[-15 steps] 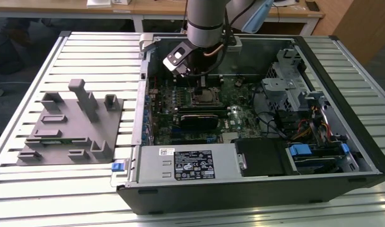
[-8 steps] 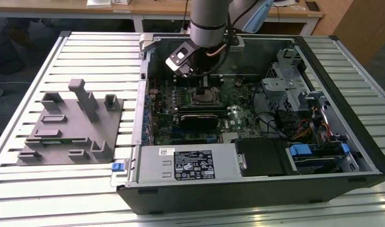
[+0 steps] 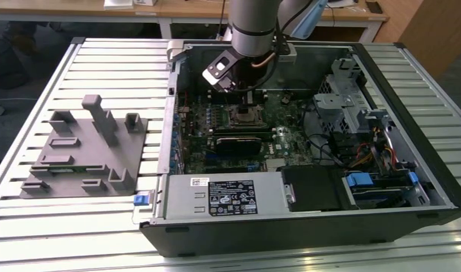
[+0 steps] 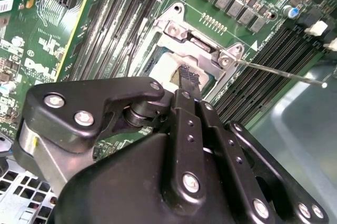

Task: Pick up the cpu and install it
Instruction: 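Close the cpu cover, then install the first cpu locking lever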

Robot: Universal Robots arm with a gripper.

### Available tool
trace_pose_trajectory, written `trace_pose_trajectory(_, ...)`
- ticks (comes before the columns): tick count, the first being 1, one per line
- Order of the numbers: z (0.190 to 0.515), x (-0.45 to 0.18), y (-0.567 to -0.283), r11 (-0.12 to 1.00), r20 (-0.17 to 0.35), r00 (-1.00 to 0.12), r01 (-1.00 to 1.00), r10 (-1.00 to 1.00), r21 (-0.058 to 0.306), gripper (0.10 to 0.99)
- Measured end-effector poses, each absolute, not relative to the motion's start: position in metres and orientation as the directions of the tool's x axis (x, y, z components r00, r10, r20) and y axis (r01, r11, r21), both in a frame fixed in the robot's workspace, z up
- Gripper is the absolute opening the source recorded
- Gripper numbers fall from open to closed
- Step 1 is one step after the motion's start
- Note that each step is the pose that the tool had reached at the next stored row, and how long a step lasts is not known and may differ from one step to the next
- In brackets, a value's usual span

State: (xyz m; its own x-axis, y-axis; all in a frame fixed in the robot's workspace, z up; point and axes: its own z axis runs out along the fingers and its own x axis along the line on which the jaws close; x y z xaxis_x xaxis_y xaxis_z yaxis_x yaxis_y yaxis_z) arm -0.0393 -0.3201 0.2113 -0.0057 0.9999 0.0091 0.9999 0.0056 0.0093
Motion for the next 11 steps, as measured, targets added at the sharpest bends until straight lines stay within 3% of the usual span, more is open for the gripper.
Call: trace_pose_trajectory(11, 0.2117, -0.0377, -0.32, 0.006, 0.009, -0.006, 1.0, 1.0, 0.009, 0.106)
